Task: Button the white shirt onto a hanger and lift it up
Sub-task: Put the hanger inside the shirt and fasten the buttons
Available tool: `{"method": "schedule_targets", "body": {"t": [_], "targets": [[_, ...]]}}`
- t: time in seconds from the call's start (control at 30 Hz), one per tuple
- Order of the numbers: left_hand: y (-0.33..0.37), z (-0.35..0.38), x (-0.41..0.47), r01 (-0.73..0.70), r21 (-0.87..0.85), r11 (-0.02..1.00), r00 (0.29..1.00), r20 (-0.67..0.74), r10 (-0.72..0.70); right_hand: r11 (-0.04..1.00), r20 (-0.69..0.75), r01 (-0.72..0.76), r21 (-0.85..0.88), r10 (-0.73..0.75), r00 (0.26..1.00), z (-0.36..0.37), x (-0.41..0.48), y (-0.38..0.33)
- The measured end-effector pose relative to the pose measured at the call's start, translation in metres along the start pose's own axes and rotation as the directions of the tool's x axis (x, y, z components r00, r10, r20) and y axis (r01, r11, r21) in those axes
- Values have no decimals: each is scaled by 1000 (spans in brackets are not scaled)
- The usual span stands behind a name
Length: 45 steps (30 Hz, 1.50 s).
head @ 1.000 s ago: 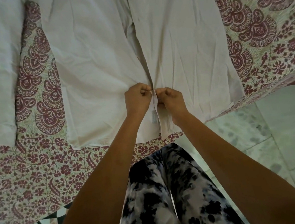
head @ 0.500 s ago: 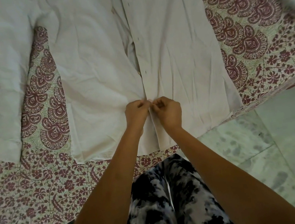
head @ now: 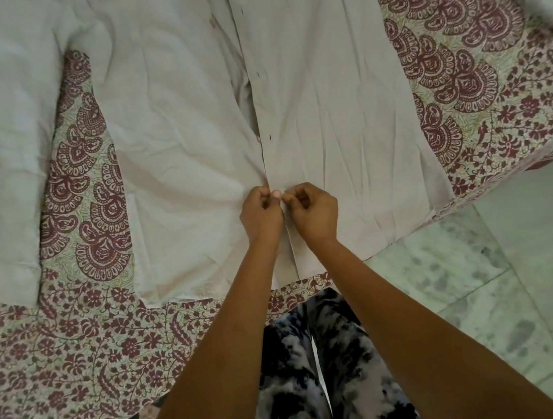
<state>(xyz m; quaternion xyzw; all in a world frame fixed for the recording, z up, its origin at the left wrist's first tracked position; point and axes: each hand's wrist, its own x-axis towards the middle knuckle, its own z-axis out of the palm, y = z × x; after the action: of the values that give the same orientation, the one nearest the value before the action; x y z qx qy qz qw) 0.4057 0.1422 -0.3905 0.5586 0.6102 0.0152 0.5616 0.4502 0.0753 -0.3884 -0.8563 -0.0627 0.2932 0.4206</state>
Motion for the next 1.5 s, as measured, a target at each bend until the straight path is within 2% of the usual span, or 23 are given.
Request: {"method": "schedule_targets", "body": {"t": [0.1, 0.17, 0.23, 0.33, 0.4, 0.53, 0.7, 0.8, 0.9, 0.97, 1.07, 1.2, 1.33, 1.5], "targets": [[1, -4, 3, -76, 55, 996, 996, 44, 73, 966, 117, -196, 167, 178, 977, -4, 8, -1], [2, -9, 4, -246, 152, 957, 966, 116, 230, 926, 215, -289, 243, 239, 947, -11, 15, -4], [1, -15, 7, -407, 227, 884, 909, 192, 369, 899, 268, -335, 283, 262, 927, -15, 19, -6], [-1, -22, 12, -529, 342, 777, 848, 249, 468, 876, 272, -355, 325, 273, 923, -13, 19, -7], [-1, -24, 13, -521, 397, 755, 853, 232, 467, 877, 265, -349, 331, 268, 926, -11, 18, -6], [5, -24, 13, -367, 343, 865, 930, 128, 344, 900, 285, -337, 277, 258, 923, -14, 20, -7], [9, -24, 14, -299, 313, 901, 954, 135, 269, 952, 315, -284, 113, 237, 919, -20, 25, -11], [21, -30, 20, -280, 303, 911, 960, 85, 267, 988, 170, -124, -93, 138, 976, -18, 29, -20], [46, -36, 30, -301, 240, 923, 947, -41, 320, 996, -1, -59, -65, 59, 998, -15, 39, -36], [67, -37, 40, -347, 196, 917, 930, -58, 364, 999, -39, 2, -44, -4, 999, -12, 48, -49], [93, -36, 60, -453, 220, 864, 888, 26, 460, 986, 9, 112, -121, -112, 994, -6, 63, -66], [99, -31, 81, -459, 411, 788, 888, 177, 424, 921, 148, 112, -373, -60, 987, 6, 75, -74], [87, -33, 91, -462, 509, 726, 887, 277, 370, 867, 93, 89, -491, -50, 994, 14, 79, -74], [81, -33, 88, -498, 622, 605, 866, 322, 381, 819, 128, 110, -563, -45, 991, 14, 78, -72]]}}
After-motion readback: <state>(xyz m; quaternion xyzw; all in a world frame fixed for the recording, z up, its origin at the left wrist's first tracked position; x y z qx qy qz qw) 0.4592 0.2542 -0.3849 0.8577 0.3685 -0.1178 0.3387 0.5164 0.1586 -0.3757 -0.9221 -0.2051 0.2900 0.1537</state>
